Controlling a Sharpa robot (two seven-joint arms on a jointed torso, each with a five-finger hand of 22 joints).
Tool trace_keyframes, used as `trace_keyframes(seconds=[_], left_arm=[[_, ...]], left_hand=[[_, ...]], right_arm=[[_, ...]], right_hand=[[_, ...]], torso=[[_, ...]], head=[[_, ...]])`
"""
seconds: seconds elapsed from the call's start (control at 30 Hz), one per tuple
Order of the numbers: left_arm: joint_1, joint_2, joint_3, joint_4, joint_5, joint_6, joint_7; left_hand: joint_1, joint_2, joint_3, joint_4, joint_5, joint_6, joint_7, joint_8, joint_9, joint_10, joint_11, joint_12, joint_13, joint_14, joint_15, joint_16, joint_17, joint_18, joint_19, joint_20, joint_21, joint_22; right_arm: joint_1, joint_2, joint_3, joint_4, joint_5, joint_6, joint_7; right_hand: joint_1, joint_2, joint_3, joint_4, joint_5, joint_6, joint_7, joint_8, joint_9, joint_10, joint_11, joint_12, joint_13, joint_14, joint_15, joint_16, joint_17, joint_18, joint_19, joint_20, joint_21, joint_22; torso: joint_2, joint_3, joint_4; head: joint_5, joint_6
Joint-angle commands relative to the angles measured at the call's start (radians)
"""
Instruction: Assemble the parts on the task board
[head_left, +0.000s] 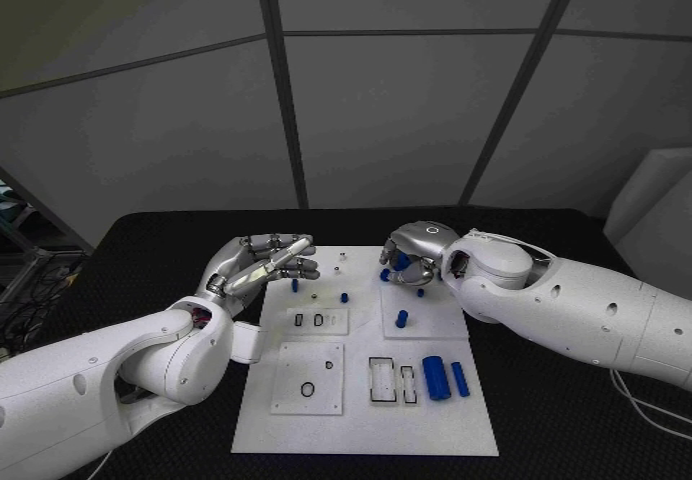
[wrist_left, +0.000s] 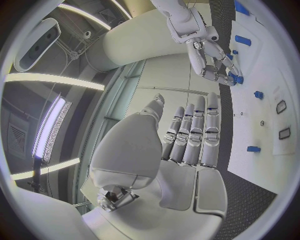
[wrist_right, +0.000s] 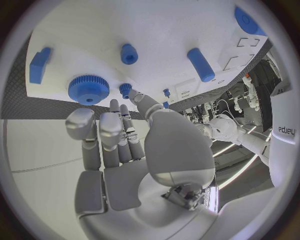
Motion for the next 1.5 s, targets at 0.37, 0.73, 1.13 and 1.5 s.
trace_keyframes(seconds=[0.37, 0.73, 1.13, 1.5], left_arm=[[0.002, -0.003, 0.003, 0.005, -0.008, 0.015, 0.004], [0.002, -0.005, 0.004, 0.003, -0.008, 0.015, 0.004], [0.002, -0.005, 0.004, 0.002, -0.008, 0.019, 0.003], [0.002, -0.007, 0.004, -0.003, -0.008, 0.021, 0.001]], left_hand=[[-0.002, 0.004, -0.006, 0.001, -0.001, 0.005, 0.004, -0.005, -0.001, -0.007, 0.001, -0.003, -0.001, -0.004, 0.0, 0.006, 0.001, -0.018, 0.005, 0.0, 0.004, 0.002], [-0.003, 0.005, -0.006, 0.001, -0.001, 0.005, 0.005, -0.005, -0.001, -0.007, 0.002, -0.003, -0.001, -0.005, 0.0, 0.006, 0.001, -0.018, 0.006, 0.0, 0.004, 0.002], [-0.003, 0.007, -0.006, 0.002, -0.001, 0.005, 0.005, -0.005, -0.001, -0.007, 0.002, -0.004, -0.002, -0.005, 0.0, 0.007, 0.002, -0.018, 0.006, 0.0, 0.005, 0.002], [-0.004, 0.008, -0.006, 0.002, -0.001, 0.005, 0.006, -0.005, -0.001, -0.008, 0.002, -0.005, -0.002, -0.005, 0.0, 0.007, 0.002, -0.018, 0.007, 0.0, 0.005, 0.002]], right_arm=[[0.003, 0.018, 0.001, -0.013, -0.007, 0.038, 0.006], [0.003, 0.025, 0.0, -0.024, -0.006, 0.065, 0.007], [0.003, 0.036, 0.0, -0.039, -0.006, 0.059, 0.006], [0.002, 0.022, 0.0, 0.0, -0.001, -0.052, 0.016]], right_hand=[[0.014, 0.0, 0.033, 0.013, -0.003, 0.017, 0.007, 0.003, 0.005, 0.027, -0.003, 0.003, 0.002, 0.032, -0.005, 0.049, 0.045, -0.023, 0.023, -0.002, 0.037, 0.049], [0.019, -0.001, 0.051, 0.019, -0.005, 0.032, 0.009, 0.005, 0.008, 0.042, -0.005, 0.004, 0.003, 0.03, -0.007, 0.061, 0.054, -0.024, 0.023, -0.003, 0.049, 0.062], [0.025, 0.001, 0.069, 0.026, -0.006, 0.047, 0.01, 0.008, 0.01, 0.056, -0.006, 0.004, 0.005, 0.029, -0.008, 0.075, 0.067, -0.026, 0.026, -0.003, 0.06, 0.077], [0.069, 0.017, 0.121, 0.016, -0.048, 0.105, 0.006, 0.027, 0.025, 0.108, -0.017, 0.01, 0.018, 0.03, -0.018, 0.106, 0.096, -0.034, 0.046, -0.009, 0.096, 0.13]], torso=[[0.002, 0.0003, 0.0002], [0.004, 0.0004, -0.0002], [0.005, 0.0004, -0.0008], [0.005, 0.0017, -0.0009]], head=[[0.001, -0.007], [0.002, -0.012], [0.004, -0.019], [0.005, -0.02]])
